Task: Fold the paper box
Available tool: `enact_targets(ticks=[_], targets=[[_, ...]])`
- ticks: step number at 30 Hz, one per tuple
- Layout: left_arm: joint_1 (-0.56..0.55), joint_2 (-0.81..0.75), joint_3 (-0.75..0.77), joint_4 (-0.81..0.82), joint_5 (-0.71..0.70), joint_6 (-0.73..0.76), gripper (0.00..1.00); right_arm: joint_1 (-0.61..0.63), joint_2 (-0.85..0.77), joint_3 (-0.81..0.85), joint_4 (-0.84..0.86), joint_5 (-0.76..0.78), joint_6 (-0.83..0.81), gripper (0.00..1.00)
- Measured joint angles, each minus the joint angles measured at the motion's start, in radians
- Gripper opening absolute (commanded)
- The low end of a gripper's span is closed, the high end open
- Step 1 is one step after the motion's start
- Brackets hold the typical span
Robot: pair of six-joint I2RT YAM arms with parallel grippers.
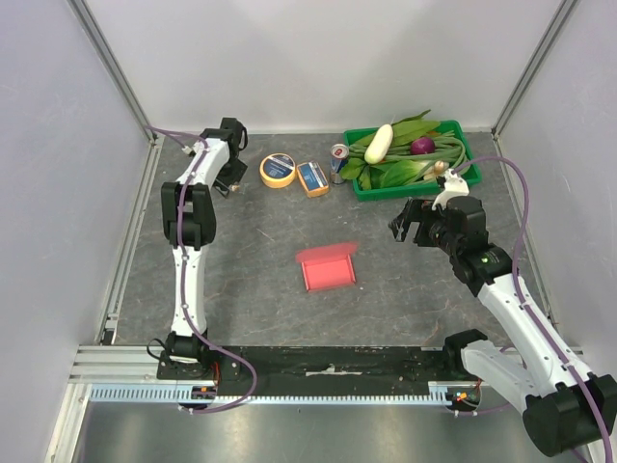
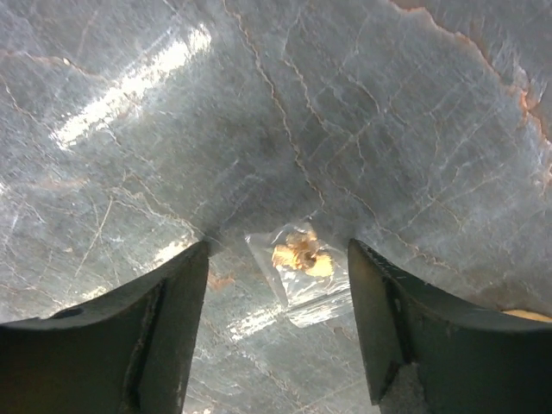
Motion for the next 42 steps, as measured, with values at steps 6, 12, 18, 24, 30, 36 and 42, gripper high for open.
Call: enact_targets(ticks=[6,12,18,24,30,36,42], targets=[[0.000,0.036,0.058,-0.023,-0.047,0.002,0.61,0.000,-0.002,-0.011,0.000,0.000,0.000,0.98],[0.000,0.041,0.063,-0.030,-0.059,0.004,0.42,0.000,-0.004,-0.014,0.000,0.000,0.000,0.98],[0.000,0.014,0.009,0.013,-0.069,0.034,0.24,0.000,0.002,-0.024,0.008,0.000,0.000,0.98],[0.002,-0.072,-0.139,0.076,-0.063,0.095,0.04,0.000,0.009,-0.045,0.011,0.000,0.000,0.98],[0.005,-0.253,-0.370,0.113,-0.032,0.162,0.02,0.000,0.010,-0.058,0.030,-0.001,0.000,0.98],[0.009,-0.552,-0.594,0.185,0.064,0.221,0.02,0.000,0.016,-0.080,0.053,-0.001,0.000,0.98],[0.009,-0.883,-0.834,0.298,0.240,0.303,0.02,0.000,0.026,-0.096,0.061,-0.001,0.000,0.98]])
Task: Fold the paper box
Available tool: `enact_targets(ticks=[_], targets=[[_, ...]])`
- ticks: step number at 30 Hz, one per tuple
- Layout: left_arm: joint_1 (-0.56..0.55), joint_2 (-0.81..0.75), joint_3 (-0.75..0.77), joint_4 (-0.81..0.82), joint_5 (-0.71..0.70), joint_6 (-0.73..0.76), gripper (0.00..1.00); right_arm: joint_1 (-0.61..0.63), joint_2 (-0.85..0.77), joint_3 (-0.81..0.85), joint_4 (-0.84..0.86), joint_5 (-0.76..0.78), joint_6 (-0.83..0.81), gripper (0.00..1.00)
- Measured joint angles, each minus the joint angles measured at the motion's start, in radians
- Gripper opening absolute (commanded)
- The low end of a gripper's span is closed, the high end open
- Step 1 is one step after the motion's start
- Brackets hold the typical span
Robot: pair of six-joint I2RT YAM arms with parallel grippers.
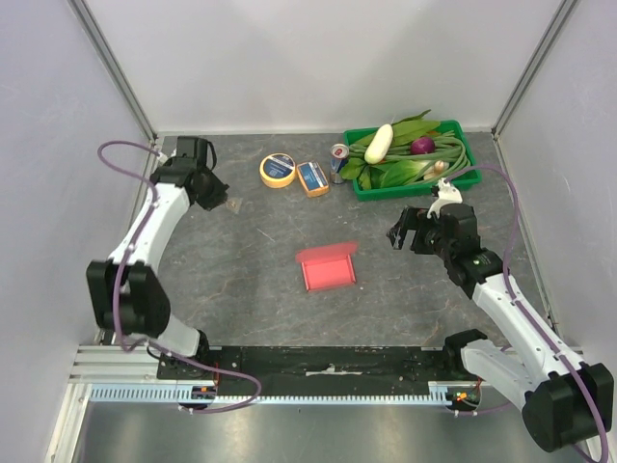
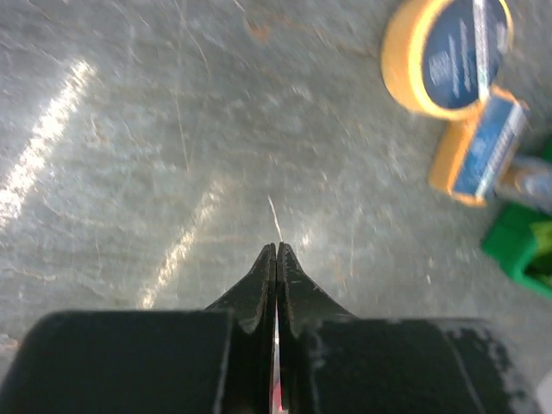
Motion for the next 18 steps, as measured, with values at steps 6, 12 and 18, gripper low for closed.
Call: enact_targets(ticks=[6,12,18], targets=[[-0.008,-0.249,-0.179,0.082,0.268,0.084,0.02,0.000,0.000,-0.004,0.006,-0.008,0.000,0.98],[-0.129,-0.399,-0.259,0.135,0.483,0.125,0.02,0.000,-0.011,-0.012,0.008,-0.007,-0.001,0.98],[-0.452,-0.492,-0.342,0.252,0.520,0.097,0.02,0.000,0.010,-0.012,0.011,-0.006,-0.005,0.98]])
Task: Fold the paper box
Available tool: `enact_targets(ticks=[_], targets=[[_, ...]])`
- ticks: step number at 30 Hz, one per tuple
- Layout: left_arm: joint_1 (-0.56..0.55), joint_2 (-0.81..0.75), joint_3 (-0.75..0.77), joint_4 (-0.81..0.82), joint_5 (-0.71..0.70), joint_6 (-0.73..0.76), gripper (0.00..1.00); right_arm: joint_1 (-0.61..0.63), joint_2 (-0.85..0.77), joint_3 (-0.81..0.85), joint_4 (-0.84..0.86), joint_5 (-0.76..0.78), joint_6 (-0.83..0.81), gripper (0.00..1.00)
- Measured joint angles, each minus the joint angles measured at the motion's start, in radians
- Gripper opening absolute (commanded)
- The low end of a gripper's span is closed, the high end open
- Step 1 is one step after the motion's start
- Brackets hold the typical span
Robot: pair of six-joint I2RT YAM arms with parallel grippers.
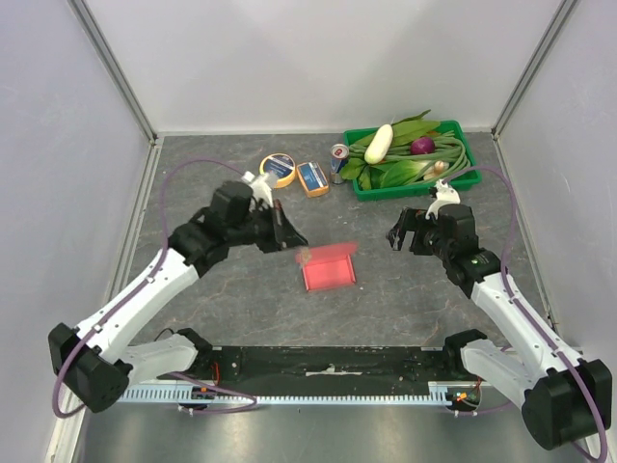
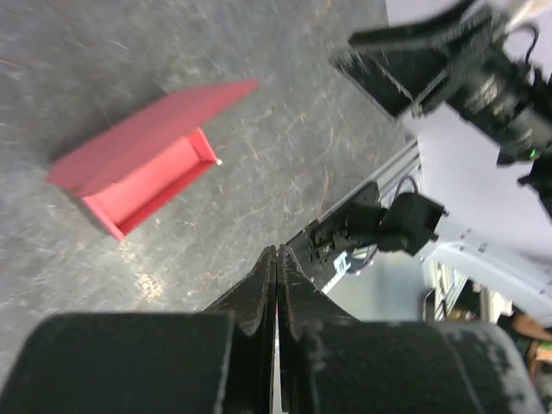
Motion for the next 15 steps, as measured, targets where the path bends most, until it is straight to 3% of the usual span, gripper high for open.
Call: enact_targets(ticks=[8,15], targets=[[-0.352,0.163,0.006,0.024,-0.245,-0.003,0.02,0.000,0.005,0.000,0.000,0.000,-0.003,0.98],[-0.527,0.474,0.200,-0.018,-0.565,0.041,0.02,0.000,0.005,-0.002,-0.002,0.000,-0.005,0.98]])
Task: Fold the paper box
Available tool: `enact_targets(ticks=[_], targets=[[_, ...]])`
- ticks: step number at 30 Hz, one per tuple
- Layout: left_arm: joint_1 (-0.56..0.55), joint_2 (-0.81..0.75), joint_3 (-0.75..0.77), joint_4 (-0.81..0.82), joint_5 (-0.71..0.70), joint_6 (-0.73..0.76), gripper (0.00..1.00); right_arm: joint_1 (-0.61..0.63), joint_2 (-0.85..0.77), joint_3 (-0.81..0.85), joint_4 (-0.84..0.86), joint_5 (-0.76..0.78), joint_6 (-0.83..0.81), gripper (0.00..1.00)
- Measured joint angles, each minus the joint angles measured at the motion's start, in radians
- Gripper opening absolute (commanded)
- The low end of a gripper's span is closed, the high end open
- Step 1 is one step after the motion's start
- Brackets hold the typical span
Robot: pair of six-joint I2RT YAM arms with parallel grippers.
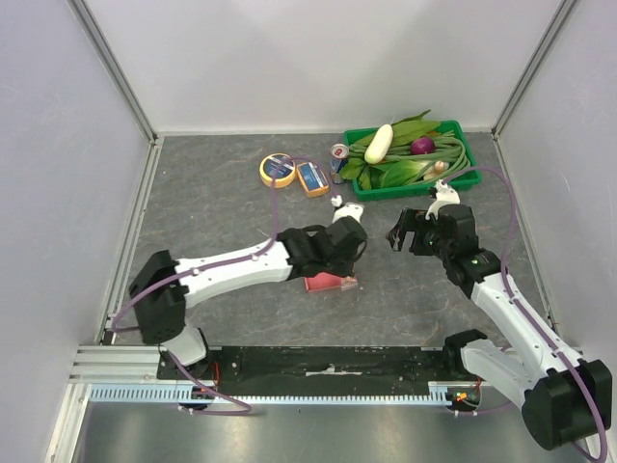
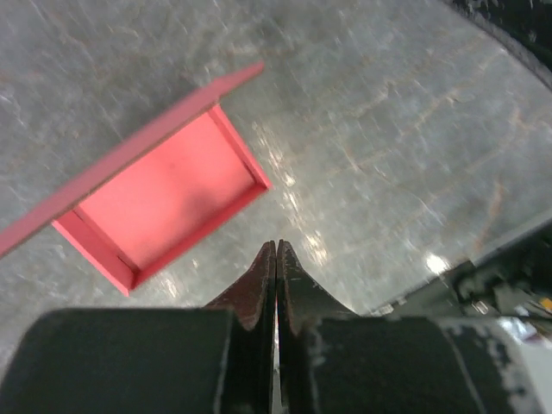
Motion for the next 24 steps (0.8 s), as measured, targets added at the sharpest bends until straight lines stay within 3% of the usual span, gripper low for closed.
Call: enact_targets(ticks=[5,9,11,18,24], targets=[[-0.053,0.143,0.123,-0.046,-0.229,0.045,0.05,0.000,-0.014,0.000,-0.006,0.000,0.000,0.98],[-0.054,0.204,0.164,-0.099,-0.359,0.066,0.46,0.000,-0.023,0.000,-0.007,0.000,0.000,0.98],[-0.053,0.210,0.166,-0.133,-0.409,0.071,0.60,0.000,-0.023,-0.001,-0.007,-0.001,0.000,0.98],[-0.053,0.170,0.145,-0.161,-0.440,0.084,0.68,0.000,-0.012,-0.020,-0.006,-0.020,-0.015,0.98],[-0.045,-0.109,-0.061,-0.078,-0.316,0.115,0.77,0.026,0.031,-0.058,0.071,-0.174,-0.065,0.93]])
